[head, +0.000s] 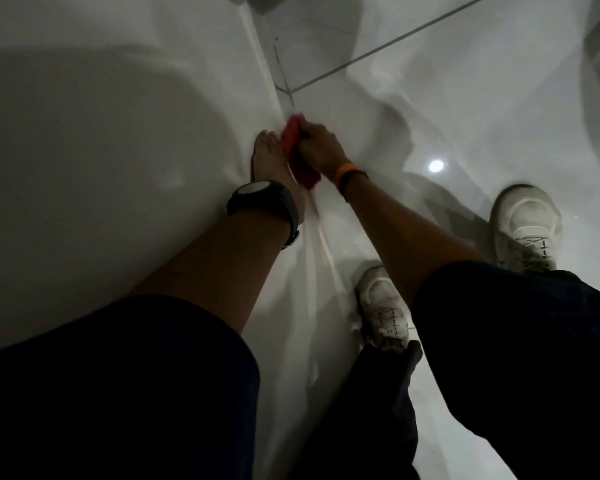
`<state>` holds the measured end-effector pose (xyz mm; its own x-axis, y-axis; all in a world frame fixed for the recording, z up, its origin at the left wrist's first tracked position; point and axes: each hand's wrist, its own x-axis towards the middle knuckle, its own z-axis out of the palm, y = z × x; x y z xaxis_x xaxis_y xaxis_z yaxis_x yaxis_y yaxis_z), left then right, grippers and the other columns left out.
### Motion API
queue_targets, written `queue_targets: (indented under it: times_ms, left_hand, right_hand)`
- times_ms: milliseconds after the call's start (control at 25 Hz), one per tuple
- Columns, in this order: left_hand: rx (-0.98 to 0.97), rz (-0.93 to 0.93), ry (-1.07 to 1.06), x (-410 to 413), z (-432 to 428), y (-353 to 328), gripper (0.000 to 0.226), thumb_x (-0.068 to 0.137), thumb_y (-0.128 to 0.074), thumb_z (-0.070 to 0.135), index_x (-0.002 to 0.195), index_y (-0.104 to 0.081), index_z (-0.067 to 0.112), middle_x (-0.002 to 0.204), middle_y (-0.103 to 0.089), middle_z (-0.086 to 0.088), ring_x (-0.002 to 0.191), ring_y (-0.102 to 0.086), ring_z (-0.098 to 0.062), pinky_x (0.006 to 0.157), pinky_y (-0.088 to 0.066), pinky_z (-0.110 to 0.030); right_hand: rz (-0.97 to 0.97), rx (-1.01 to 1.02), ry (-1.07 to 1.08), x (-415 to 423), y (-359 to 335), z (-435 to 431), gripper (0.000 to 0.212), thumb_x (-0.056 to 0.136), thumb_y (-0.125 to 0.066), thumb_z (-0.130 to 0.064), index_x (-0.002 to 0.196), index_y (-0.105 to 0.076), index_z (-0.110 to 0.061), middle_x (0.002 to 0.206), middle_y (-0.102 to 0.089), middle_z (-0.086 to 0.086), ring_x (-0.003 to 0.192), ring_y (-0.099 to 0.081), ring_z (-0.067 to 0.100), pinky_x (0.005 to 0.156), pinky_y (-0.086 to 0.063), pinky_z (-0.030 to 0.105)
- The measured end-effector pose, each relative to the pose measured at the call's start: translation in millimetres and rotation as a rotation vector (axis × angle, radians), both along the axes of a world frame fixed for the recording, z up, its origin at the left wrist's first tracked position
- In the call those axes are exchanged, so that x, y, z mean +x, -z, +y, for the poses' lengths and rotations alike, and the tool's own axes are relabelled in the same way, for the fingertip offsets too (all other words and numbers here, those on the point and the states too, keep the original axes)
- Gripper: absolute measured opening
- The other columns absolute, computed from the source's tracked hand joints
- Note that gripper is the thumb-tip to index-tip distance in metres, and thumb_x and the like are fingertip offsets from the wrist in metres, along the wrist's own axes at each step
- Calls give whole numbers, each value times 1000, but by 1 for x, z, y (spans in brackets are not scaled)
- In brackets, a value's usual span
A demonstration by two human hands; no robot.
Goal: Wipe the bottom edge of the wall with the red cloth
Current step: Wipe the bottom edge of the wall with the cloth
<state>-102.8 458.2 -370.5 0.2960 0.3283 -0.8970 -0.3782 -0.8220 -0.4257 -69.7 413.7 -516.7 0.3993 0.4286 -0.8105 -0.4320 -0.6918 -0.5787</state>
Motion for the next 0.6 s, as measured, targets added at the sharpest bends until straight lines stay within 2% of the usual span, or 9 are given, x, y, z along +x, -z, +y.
queue_targets:
  times_ms: [40, 80, 120, 160, 240, 360, 520, 600]
  left_hand:
    - [-27, -5, -54, 5, 0, -1, 75, 109, -25, 51, 161, 3, 4, 169, 0, -16, 158, -2, -29, 124, -3, -19]
    - [-35, -5, -27, 8, 2, -1, 77, 108, -25, 53, 161, 3, 4, 169, 0, -16, 158, -1, -29, 125, -2, -24]
    - [-20, -1, 18, 10, 1, -3, 84, 106, -24, 59, 161, 3, 2, 168, 2, -18, 158, 0, -31, 126, 1, -34]
    - [17, 44, 80, 12, -1, -4, 89, 103, -24, 64, 161, 2, 1, 168, 3, -20, 158, 1, -32, 126, 3, -42]
    - [67, 90, 124, 11, -3, -9, 97, 99, -24, 70, 160, 2, -1, 167, 5, -21, 158, 3, -34, 125, 6, -47]
    - [57, 93, 129, 0, -4, -10, 100, 98, -22, 73, 160, 2, -2, 167, 7, -22, 157, 5, -36, 125, 7, -48]
    - [47, 128, 181, -13, -16, -12, 98, 100, -20, 71, 160, 2, -3, 167, 7, -22, 157, 5, -36, 125, 8, -47]
    - [65, 125, 207, -19, -18, -11, 95, 102, -20, 68, 160, 2, -3, 167, 7, -22, 157, 5, -36, 125, 8, -48]
  right_hand:
    - [-17, 59, 7, 15, 2, 15, 54, 106, -40, -22, 159, -29, -17, 147, -54, 21, 132, -56, 38, 118, -43, 51]
    - [-20, 91, 29, 19, 2, 25, 59, 107, -38, -23, 163, -17, -21, 154, -47, 22, 135, -52, 39, 121, -39, 51]
    - [-25, 101, 57, 15, 1, 27, 63, 108, -37, -23, 164, -10, -23, 160, -40, 23, 139, -49, 40, 124, -35, 52]
    - [-27, 99, 85, 3, 2, 21, 62, 108, -35, -24, 164, -7, -23, 162, -37, 22, 142, -47, 41, 126, -32, 53]
    - [18, 70, 119, -41, 2, -10, 60, 109, -34, -30, 164, -9, -28, 159, -44, 21, 140, -50, 41, 125, -34, 55]
    - [171, -56, 61, -113, -1, -73, 63, 105, -39, -42, 163, -14, -35, 142, -59, 25, 124, -62, 42, 118, -46, 47]
    - [265, -210, -148, -162, -16, -110, 60, 105, -40, -35, 161, -26, -22, 138, -62, 26, 124, -61, 44, 113, -47, 49]
    - [185, -178, -81, -140, -21, -87, 54, 107, -37, -32, 159, -31, -17, 137, -64, 24, 121, -63, 43, 113, -46, 51]
